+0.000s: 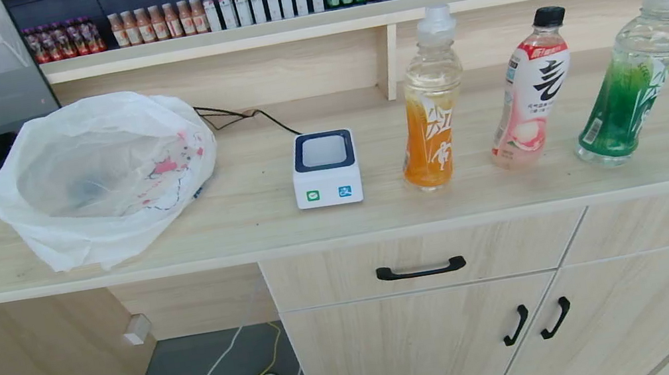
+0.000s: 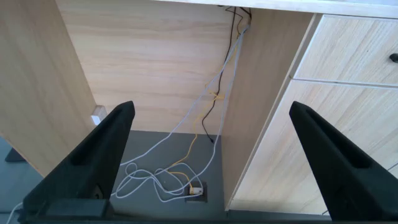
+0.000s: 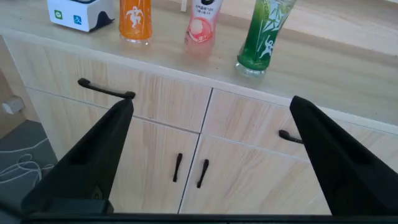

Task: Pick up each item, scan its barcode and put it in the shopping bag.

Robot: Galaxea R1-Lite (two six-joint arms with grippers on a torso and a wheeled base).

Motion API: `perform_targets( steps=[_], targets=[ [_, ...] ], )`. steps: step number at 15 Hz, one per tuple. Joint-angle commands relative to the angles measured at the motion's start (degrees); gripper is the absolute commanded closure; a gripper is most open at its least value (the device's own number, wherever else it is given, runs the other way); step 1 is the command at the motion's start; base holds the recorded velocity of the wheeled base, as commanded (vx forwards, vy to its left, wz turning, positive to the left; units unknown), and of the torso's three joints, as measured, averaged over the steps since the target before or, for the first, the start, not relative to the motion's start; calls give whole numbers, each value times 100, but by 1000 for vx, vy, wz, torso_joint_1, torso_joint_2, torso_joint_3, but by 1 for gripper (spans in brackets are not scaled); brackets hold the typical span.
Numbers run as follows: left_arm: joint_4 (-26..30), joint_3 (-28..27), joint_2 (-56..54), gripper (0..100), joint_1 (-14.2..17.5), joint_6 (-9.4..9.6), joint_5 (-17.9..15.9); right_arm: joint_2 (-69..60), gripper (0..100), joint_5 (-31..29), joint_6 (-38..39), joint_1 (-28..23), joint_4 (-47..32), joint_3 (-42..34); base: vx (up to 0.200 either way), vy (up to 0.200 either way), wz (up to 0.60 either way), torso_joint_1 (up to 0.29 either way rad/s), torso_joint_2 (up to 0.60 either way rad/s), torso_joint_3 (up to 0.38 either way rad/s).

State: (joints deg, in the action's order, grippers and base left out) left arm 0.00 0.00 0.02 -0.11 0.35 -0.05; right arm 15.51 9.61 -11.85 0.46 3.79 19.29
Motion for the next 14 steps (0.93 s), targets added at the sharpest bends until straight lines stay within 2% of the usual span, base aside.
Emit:
perform_targets(
  steps=[1, 2, 3, 5, 7, 9, 12, 14],
  targets=[
    [0, 0, -2, 0, 2, 0, -4, 963, 0, 59, 95, 393, 693, -250, 0, 0, 0, 0, 0, 0],
    [0, 0, -2, 0, 2, 0, -4, 1754, 0, 59, 86, 771, 1924, -470, 0, 0, 0, 0, 0, 0],
    [0, 0, -2, 0, 2, 0, -4, 2352, 0, 59, 60, 885, 2899, -637, 0, 0, 0, 0, 0, 0],
    [0, 0, -2, 0, 2, 0, -4, 3327, 0, 50, -37, 1158, 4297, -786, 0, 0, 0, 0, 0, 0],
    [0, 0, -2, 0, 2, 0, -4, 3776, 0, 50, -10, 1351, 4868, -777, 0, 0, 0, 0, 0, 0],
    [0, 0, -2, 0, 2, 0, -4, 4083, 0, 50, -2, 1782, 5237, -768, 0, 0, 0, 0, 0, 0],
    [0, 0, -2, 0, 2, 0, -4, 4813, 0, 50, -2, 1914, 6248, -821, 0, 0, 0, 0, 0, 0],
    [0, 0, -2, 0, 2, 0, -4, 5287, 0, 50, -37, 1975, 6538, -610, 0, 0, 0, 0, 0, 0]
  ],
)
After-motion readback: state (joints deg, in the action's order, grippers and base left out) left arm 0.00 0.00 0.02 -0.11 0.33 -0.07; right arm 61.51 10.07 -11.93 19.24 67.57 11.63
